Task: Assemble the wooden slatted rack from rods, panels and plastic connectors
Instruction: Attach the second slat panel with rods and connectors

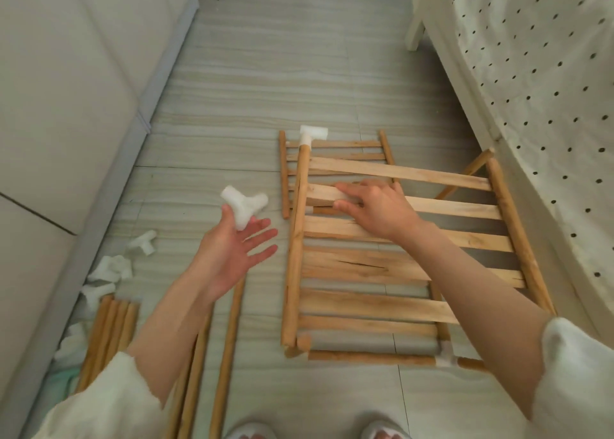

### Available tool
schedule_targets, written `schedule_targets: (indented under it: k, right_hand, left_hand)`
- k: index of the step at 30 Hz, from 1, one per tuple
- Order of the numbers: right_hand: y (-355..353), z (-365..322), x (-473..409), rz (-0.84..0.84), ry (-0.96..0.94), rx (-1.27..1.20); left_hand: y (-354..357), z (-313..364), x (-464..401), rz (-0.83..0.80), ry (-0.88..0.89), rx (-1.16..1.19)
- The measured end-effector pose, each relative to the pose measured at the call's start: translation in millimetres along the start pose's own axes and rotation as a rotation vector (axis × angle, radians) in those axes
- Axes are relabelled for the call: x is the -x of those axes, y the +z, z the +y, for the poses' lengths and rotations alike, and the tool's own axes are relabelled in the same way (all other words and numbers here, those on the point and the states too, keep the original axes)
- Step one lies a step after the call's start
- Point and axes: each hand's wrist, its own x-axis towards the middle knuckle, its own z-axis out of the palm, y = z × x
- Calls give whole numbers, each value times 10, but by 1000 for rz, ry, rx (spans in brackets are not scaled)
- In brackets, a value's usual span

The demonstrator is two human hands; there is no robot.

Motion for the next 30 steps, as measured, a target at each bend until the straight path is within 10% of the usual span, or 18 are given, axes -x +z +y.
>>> schedule_targets:
  k: [9, 15, 30]
  right_hand:
    - [-92, -102, 170, -93, -11, 61]
    - [-63, -264, 857, 159, -162, -157]
    - [122, -395, 1490, 4, -252, 267]
  left_hand:
    - [461, -220, 683, -18, -65, -157]
    - [568, -190, 679, 48, -74, -166]
    - [240, -170, 990, 81, 150, -238]
